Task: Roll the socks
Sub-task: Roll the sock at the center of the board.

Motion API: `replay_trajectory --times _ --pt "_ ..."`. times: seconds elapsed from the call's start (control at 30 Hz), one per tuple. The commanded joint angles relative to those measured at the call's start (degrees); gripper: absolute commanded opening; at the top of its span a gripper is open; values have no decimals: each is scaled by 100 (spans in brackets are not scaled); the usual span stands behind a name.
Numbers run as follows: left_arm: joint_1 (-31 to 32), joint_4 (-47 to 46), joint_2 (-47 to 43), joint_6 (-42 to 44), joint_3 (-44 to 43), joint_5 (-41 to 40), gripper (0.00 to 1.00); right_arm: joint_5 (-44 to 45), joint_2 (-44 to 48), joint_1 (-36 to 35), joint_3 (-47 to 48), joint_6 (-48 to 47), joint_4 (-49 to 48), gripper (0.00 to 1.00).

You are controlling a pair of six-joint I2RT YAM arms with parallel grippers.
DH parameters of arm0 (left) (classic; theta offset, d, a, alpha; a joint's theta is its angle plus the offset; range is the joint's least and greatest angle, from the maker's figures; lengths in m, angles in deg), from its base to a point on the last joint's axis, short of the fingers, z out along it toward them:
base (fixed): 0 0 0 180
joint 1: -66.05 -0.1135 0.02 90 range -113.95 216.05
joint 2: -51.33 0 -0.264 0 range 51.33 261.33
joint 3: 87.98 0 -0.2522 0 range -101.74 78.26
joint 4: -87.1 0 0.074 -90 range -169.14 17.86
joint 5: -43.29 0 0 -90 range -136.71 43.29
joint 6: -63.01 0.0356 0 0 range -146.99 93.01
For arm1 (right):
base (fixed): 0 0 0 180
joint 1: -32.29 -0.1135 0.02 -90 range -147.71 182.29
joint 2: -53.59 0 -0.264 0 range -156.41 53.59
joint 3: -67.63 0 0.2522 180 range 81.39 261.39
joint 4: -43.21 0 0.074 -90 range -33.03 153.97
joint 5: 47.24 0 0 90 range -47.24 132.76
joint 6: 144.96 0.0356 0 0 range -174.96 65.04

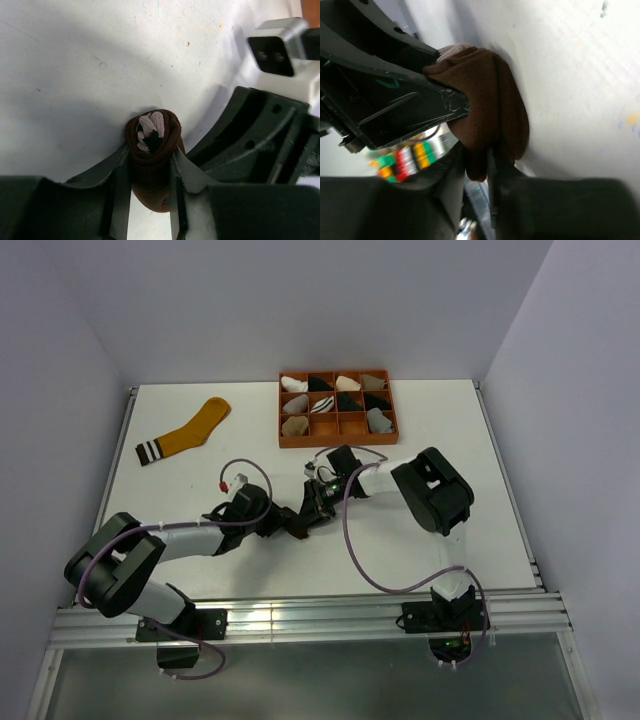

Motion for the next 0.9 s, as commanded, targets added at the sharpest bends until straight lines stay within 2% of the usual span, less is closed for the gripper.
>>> replay_trajectory --times 0.0,0.07,0.17,0.3,0.33,0.47,0.63,0.87 --pt "171 1265 311 99 -89 -144 20 1722 510 -174 -274 -831 654 30" --pt "197 1554 302 160 -169 -171 16 2085 802 -218 -318 -964 874 40" --pt "276 1836 276 248 -414 -294 15 2911 1382 -332 -475 -1158 1042 46" --pt "320 2197 250 371 -617 -355 15 4307 2340 -622 -757 -1509 1095 50" --pt "329 2233 267 397 -652 -373 15 5067 2489 -849 -801 -1588 1103 50" --pt "364 2356 337 476 -836 -312 15 6355 3105 -1597 -1169 -1896 762 52" --pt "408 2435 460 547 -951 -268 15 7157 3624 -2327 -1574 -2370 -37 53" --pt "426 2523 557 652 -1118 -206 15 7887 3344 -3206 -1575 -3012 -469 58"
